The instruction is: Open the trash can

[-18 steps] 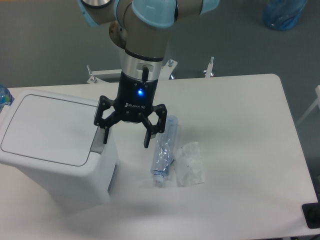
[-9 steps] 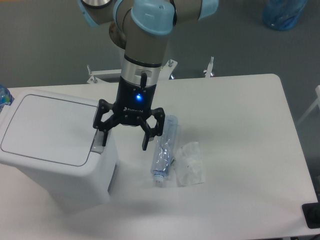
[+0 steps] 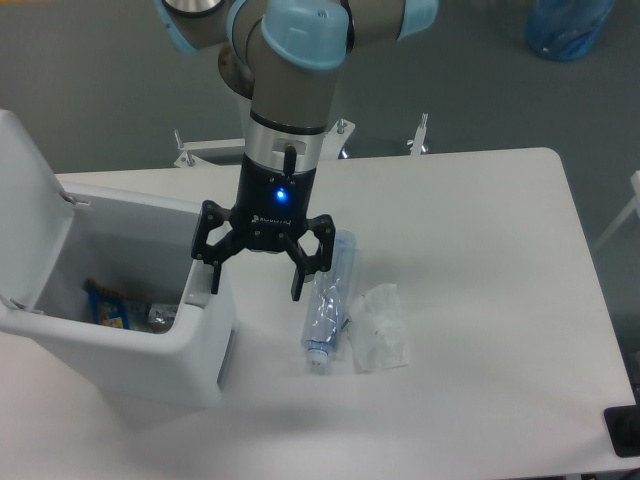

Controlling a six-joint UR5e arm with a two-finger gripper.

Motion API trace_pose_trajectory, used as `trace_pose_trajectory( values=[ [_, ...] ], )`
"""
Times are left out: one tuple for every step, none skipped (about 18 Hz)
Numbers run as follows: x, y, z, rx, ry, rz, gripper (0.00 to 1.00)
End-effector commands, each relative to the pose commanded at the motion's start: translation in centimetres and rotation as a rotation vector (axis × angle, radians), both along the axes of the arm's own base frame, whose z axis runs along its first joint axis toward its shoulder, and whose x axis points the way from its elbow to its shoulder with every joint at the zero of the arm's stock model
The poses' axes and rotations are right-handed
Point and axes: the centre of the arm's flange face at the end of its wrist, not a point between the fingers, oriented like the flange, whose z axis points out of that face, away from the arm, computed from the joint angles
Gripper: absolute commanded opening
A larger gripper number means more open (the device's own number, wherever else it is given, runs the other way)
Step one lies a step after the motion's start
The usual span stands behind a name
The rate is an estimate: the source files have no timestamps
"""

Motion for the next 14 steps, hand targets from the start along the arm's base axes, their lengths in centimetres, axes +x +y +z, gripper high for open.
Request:
trace_pose_trajectory(
  values=[
    [-0.8,-0.3,0.5,0.006,0.007,0.012,1.0],
    [-1.9,-0.7,0.9,0.012,0.015,0.029,1.0],
    [-2.9,-1.0,0.9,0.012,0.017,0.041,1.0],
    [-4.2,-1.3,1.0,0.013,0.029,0.045,1.0],
    [-5.8,-1.7,0.9,0.011,0.041,0.052,1.0],
    [-7.6,-2.2,0.9,0.008,0.061,0.056,1.0],
    [-9.3,-2.5,0.8,0.003,0.085,0.044,1.0],
    [-11.1,-3.3,0.4,-0.008,0.11,0.032,1.0],
    [-13.0,-4.1,-0.6,-0.026,0.129,0.014,1.0],
    [-14.9,-5.1,-1.9,-0.047,0.144,-0.001,1.0],
    [-16.8,-6.3,-3.0,-0.071,0.153,-0.003,1.0],
    [-18.2,-7.2,-4.4,-0.106,0.162,-0.006,1.0],
    [-18.8,-7.7,-5.4,-0.153,0.186,-0.022,1.0],
    [-19.2,-7.9,-6.1,-0.208,0.218,-0.048,1.0]
  ],
)
